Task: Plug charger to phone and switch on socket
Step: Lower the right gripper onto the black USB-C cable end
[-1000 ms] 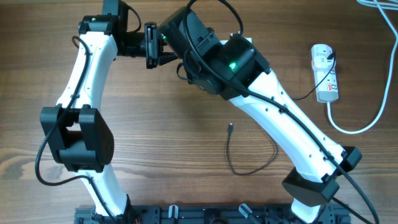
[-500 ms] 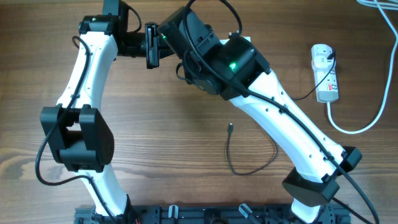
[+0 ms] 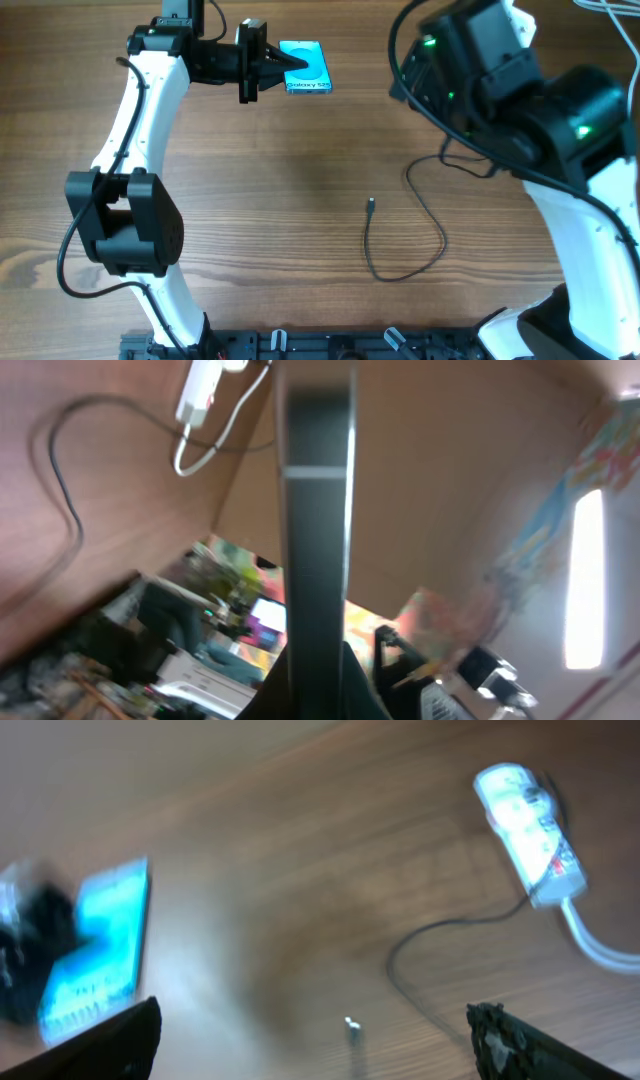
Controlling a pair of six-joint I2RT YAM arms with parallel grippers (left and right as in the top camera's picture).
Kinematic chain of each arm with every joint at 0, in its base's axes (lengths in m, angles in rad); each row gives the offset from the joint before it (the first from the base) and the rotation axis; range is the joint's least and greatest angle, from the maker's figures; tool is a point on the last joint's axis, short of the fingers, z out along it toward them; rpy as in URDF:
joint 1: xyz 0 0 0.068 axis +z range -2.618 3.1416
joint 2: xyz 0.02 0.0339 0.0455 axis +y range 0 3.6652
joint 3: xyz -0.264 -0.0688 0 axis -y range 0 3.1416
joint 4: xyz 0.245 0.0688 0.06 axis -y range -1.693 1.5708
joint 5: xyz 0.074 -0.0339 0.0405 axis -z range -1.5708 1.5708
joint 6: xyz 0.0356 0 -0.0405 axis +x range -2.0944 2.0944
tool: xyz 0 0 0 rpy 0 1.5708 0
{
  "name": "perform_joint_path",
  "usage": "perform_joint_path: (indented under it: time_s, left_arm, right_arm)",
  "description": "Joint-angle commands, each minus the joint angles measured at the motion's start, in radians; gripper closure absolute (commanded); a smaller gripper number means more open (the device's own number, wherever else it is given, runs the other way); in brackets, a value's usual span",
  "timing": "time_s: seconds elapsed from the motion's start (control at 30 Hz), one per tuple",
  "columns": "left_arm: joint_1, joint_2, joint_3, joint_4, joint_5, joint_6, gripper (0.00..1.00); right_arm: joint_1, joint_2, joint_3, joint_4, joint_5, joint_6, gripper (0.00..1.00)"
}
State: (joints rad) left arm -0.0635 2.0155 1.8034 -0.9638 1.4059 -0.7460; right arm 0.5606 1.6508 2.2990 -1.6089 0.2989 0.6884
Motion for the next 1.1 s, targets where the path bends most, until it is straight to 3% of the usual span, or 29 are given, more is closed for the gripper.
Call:
perform_joint_path:
  time_s: [0.0,0.27,0.4,0.43,0.47,0.57,0.63,0.7,0.8,1.07]
  left_arm:
    - [0.022,-0.037,0.003,0.010,-0.006,0.187,0.96]
    - [0.087,-0.037,0.003,0.010,-0.084,0.193,0.96]
    - [0.093,-0.037,0.003,0.010,-0.144,0.193,0.96]
    - [0.093,-0.037,0.003,0.010,-0.149,0.193,0.96]
    - [0.093,-0.037,0.003,0.010,-0.149,0.193,0.96]
    - [0.093,-0.037,0.003,0.008,-0.169,0.193,0.96]
    - [0.093,-0.037,0.003,-0.002,-0.182,0.193,0.96]
    - [0.093,-0.037,0.003,-0.001,-0.182,0.193,0.96]
    - [0.093,-0.037,0.003,0.000,-0.185,0.193,0.96]
    - [0.093,-0.037,0.003,-0.001,-0.193,0.193,0.96]
  right_arm:
    - [-0.040,0.027,-0.104,0.000,-0.380,-0.454,0.00]
    - [-0.043,0.028,-0.592,0.028,-0.423,-0.418,0.00]
    - [-0.043,0.028,-0.881,0.290,-0.466,-0.262,0.01]
    - [-0.043,0.029,-0.931,0.349,-0.466,-0.220,0.13]
    - [-0.043,0.029,-0.969,0.401,-0.468,-0.164,0.05]
    - [-0.042,0.053,-1.013,0.480,-0.473,-0.026,0.14]
    - [-0.042,0.098,-1.015,0.497,-0.447,0.021,0.09]
    - [-0.042,0.135,-1.015,0.497,-0.379,0.124,0.12]
    - [-0.023,0.161,-1.016,0.529,-0.364,0.153,0.27]
    - [0.018,0.176,-1.177,0.705,-0.358,0.178,0.28]
